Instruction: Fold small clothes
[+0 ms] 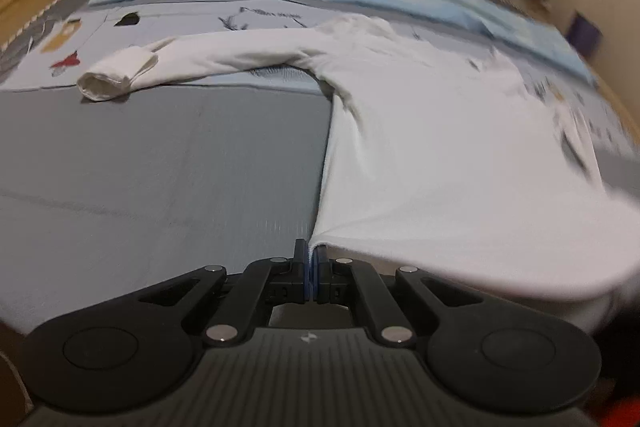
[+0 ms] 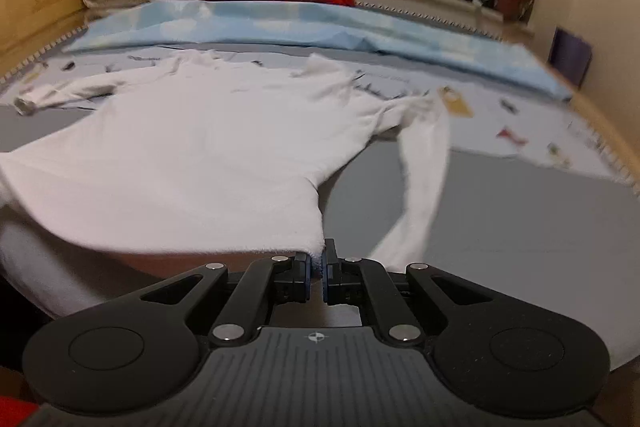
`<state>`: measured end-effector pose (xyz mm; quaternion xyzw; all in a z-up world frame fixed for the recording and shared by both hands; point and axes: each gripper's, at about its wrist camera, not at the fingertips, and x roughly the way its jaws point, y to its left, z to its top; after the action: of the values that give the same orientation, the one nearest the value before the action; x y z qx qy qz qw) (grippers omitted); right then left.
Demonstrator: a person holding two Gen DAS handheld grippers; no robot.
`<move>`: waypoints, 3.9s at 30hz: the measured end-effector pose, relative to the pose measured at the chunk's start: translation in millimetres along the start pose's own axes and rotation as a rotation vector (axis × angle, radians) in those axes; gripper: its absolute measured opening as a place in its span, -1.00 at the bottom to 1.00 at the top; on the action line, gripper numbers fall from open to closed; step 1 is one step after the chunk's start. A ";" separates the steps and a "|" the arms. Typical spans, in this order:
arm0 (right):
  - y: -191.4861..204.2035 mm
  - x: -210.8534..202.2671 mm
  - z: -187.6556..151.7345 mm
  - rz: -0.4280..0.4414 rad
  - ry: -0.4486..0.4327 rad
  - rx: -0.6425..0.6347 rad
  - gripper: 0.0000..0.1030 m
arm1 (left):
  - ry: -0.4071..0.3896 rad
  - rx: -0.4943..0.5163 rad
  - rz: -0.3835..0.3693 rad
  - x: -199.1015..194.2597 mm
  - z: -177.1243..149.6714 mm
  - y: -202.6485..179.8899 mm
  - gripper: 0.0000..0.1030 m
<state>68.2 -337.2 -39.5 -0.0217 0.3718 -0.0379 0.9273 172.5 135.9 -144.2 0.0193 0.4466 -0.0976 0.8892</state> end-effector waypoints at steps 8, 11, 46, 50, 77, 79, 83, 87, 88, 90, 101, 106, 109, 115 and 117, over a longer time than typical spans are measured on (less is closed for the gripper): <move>-17.0 32.7 -34.4 -0.018 0.162 -0.038 -0.92 | 0.134 0.140 0.034 -2.7 -50.9 -20.4 -0.97; -18.1 49.4 -47.9 0.034 0.302 -0.011 -0.88 | 0.254 0.237 0.074 12.6 -65.0 -30.7 -0.94; -164.5 88.5 22.9 -0.009 0.146 0.520 0.12 | -0.002 0.031 0.010 30.3 54.2 -66.0 0.70; -166.6 154.0 20.9 -0.032 0.214 0.531 -0.25 | -0.023 -0.094 -0.020 70.2 80.3 -67.9 0.70; -226.3 216.5 120.6 -0.476 0.103 0.153 0.36 | 0.031 -0.130 0.013 132.5 95.7 -72.4 0.70; -202.1 219.9 115.8 -0.369 0.079 0.201 0.36 | 0.013 -0.134 0.011 129.3 97.2 -72.0 0.70; -141.6 211.8 117.4 -0.180 0.047 0.276 0.36 | -0.030 -0.181 0.019 119.9 105.6 -62.2 0.70; -69.2 174.8 117.1 -0.042 -0.020 0.275 0.42 | -0.087 -0.256 0.045 110.1 126.9 -29.2 0.74; -50.6 170.7 118.0 -0.021 -0.016 0.245 0.43 | -0.099 -0.270 0.076 111.0 133.8 -19.6 0.74; -22.9 163.2 119.9 -0.011 -0.024 0.204 0.44 | -0.120 -0.292 0.171 117.4 149.9 4.4 0.74; 28.2 202.1 103.3 -0.082 0.048 0.172 0.51 | -0.136 -0.722 0.293 178.6 175.0 189.2 0.72; 34.9 234.8 91.1 -0.126 0.132 0.127 0.51 | -0.153 -0.649 0.438 196.6 184.3 216.7 0.68; 37.8 248.2 85.6 -0.121 0.166 0.118 0.51 | -0.196 -0.618 0.543 202.7 187.5 225.9 0.15; 43.4 250.2 85.4 -0.147 0.119 0.044 0.53 | -0.235 -0.768 0.779 184.6 187.5 277.4 -0.01; 43.5 251.2 85.4 -0.151 0.113 0.033 0.56 | -0.208 -0.777 0.811 178.8 185.3 292.7 0.00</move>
<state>310.7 -314.6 -153.5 -0.0323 0.4202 -0.1150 0.8996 478.9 372.3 -191.0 -0.1489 0.3167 0.4213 0.8367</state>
